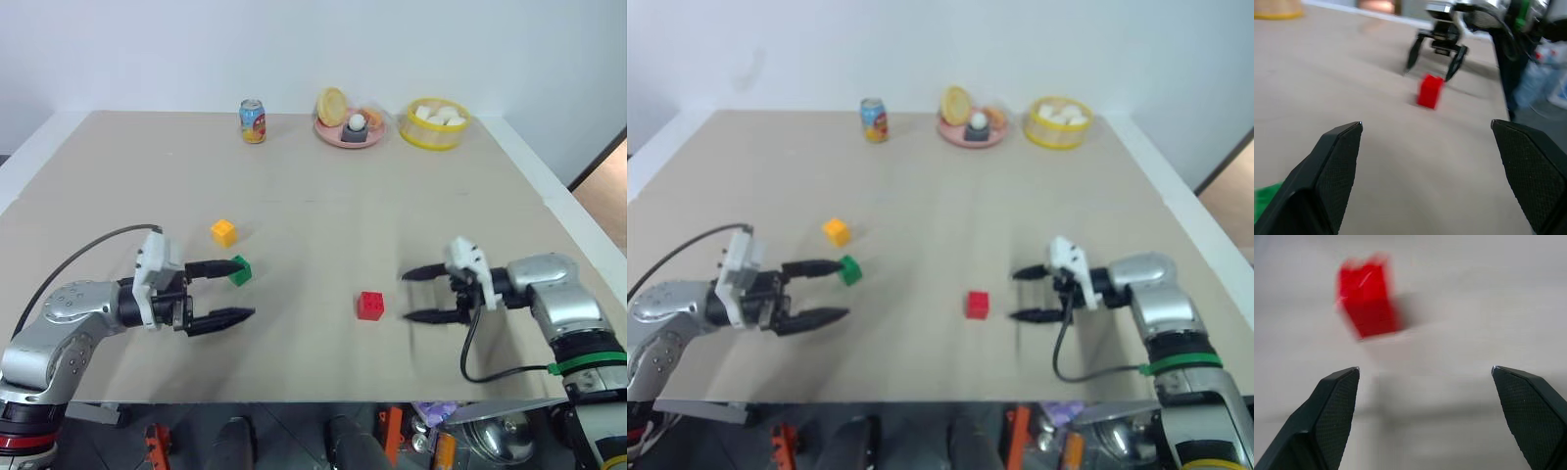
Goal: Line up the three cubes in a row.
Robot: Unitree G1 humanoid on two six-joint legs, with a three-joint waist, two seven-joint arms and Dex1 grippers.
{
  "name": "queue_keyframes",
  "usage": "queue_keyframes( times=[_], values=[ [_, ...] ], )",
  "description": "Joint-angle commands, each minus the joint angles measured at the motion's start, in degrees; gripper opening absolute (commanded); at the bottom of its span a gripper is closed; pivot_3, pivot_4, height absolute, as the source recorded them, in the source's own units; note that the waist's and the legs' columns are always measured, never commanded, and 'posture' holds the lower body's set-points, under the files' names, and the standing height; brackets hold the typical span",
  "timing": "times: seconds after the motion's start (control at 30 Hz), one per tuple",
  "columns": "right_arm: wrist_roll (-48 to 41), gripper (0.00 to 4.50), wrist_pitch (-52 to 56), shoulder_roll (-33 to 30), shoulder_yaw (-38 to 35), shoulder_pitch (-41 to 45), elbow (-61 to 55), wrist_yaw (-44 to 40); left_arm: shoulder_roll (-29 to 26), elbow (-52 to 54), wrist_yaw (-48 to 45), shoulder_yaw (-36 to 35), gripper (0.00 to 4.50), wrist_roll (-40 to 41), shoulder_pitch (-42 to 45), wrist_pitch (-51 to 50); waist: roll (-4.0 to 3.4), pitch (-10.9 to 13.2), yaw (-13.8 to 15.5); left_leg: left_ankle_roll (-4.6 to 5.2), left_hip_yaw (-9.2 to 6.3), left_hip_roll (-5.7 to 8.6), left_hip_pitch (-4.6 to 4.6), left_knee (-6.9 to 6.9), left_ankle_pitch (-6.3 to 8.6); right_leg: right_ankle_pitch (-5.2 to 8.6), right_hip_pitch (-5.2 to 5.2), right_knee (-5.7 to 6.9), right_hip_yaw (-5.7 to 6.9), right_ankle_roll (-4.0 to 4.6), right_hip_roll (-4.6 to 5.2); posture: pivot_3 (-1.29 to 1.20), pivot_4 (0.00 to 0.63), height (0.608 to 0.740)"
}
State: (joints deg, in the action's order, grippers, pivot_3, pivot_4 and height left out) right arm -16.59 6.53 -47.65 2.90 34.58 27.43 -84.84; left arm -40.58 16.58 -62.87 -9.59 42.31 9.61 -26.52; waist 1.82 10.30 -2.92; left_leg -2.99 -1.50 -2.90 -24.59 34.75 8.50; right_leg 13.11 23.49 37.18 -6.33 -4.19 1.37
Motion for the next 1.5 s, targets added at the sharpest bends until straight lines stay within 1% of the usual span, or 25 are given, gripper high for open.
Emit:
queue_keyframes(
  times=[0.03, 0.1, 0.2, 0.27, 0.37, 0.5, 0.63, 0.8, 0.93, 1.2, 1.5],
  values=[
    [-3.6, 4.48, 3.1, -2.7, -6.0, 4.0, -0.7, 0.8, 1.3, 2.7, 4.3, -3.2, 4.34, 3.1, -0.4, -1.9, -0.01, 0.0, 0.0, 0.0, -0.02, 0.0, 0.0, -0.01, 0.0, 0.01, -0.01, 0.0, 0.02, 0.0, -0.01, 0.0, 0.15, 0.74],
    [-5.7, 4.48, 6.8, -2.5, -8.9, 9.7, 0.6, 3.8, 1.3, 4.6, 5.1, -4.2, 4.34, 4.4, -2.5, -2.9, -0.13, 0.1, -0.3, -0.02, 0.01, -0.02, -0.02, -0.01, 0.01, 0.01, 0.04, 0.0, 0.01, 0.0, -0.02, 0.0, 0.15, 0.74],
    [-7.2, 4.48, 9.9, 0.1, -9.8, 12.4, -2.2, 7.3, 1.2, 6.0, 7.1, -4.6, 4.34, 3.6, -4.4, -3.1, -0.14, 0.1, -0.7, -0.02, 0.09, -0.03, -0.03, -0.09, 0.01, 0.01, 0.11, 0.0, -0.04, 0.01, -0.01, 0.0, 0.15, 0.74],
    [-6.9, 4.48, 9.4, 3.3, -9.5, 12.1, -5.4, 11.0, 1.4, 6.3, 9.1, -5.2, 4.34, 3.0, -5.4, -2.9, -0.03, 0.1, -0.8, -0.02, -0.02, -0.05, -0.01, -0.13, 0.02, 0.07, 0.07, 0.0, 0.02, 0.06, -0.07, 0.0, 0.15, 0.74],
    [-7.6, 4.48, 12.0, 8.6, -8.2, 10.3, -13.1, 15.8, 2.2, 7.2, 12.4, -6.8, 4.34, 1.2, -8.0, -1.4, -0.05, 0.1, -1.3, -0.02, -0.07, -0.09, -0.02, -0.17, 0.02, 0.09, 0.07, 0.0, 0.03, 0.08, -0.14, 0.0, 0.15, 0.74],
    [-9.2, 4.48, 14.1, 13.1, -6.4, 6.5, -21.9, 18.1, 2.8, 8.5, 15.2, -8.4, 4.34, -1.0, -12.7, 0.1, -0.11, 0.1, -1.3, -0.02, -0.05, -0.05, -0.21, -0.18, 0.02, 0.1, 0.23, 0.0, 0.01, 0.03, -0.09, 0.0, 0.15, 0.74],
    [-11.6, 4.48, 17.5, 15.3, -4.9, 4.1, -27.8, 19.0, 3.7, 9.6, 16.9, -9.6, 4.34, -2.0, -16.0, 1.4, -0.1, 0.1, -1.2, -0.03, -0.07, -0.06, -0.44, -0.17, 0.03, 0.1, 0.43, 0.01, 0.03, 0.01, -0.09, 0.0, 0.15, 0.74],
    [-12.6, 4.48, 18.9, 16.5, -2.6, 1.0, -31.4, 18.7, 4.4, 9.4, 18.0, -9.2, 4.34, -3.5, -18.2, 2.8, -0.09, 0.1, -1.2, -0.03, -0.07, -0.07, -0.43, -0.13, 0.02, 0.06, 0.44, 0.01, 0.05, 0.07, -0.09, 0.0, 0.15, 0.74],
    [-13.0, 4.48, 18.8, 17.2, -2.1, 0.0, -32.6, 19.2, 5.4, 7.0, 18.3, -7.2, 4.34, -5.6, -16.9, 4.0, -0.09, 0.1, -1.2, -0.03, -0.04, -0.08, -0.43, -0.12, 0.02, 0.01, 0.48, 0.01, 0.04, 0.1, -0.08, 0.0, 0.15, 0.74],
    [-13.8, 4.48, 19.9, 17.7, -2.4, -1.4, -35.2, 21.4, 6.5, -1.9, 16.5, -3.4, 4.34, -9.7, -10.4, 6.3, -0.08, 0.1, -1.2, -0.03, -0.05, -0.09, -0.45, -0.13, 0.02, 0.01, 0.5, 0.01, 0.07, 0.09, -0.11, 0.0, 0.15, 0.74],
    [-15.8, 4.48, 22.3, 16.3, -3.7, -5.3, -40.9, 24.6, 7.2, -13.7, 11.2, 1.9, 4.34, -13.6, -2.4, 9.8, -0.08, 0.1, -1.2, -0.03, -0.07, -0.08, -0.47, -0.14, 0.02, 0.02, 0.49, 0.01, 0.07, 0.07, -0.11, 0.0, 0.15, 0.74]
  ],
)
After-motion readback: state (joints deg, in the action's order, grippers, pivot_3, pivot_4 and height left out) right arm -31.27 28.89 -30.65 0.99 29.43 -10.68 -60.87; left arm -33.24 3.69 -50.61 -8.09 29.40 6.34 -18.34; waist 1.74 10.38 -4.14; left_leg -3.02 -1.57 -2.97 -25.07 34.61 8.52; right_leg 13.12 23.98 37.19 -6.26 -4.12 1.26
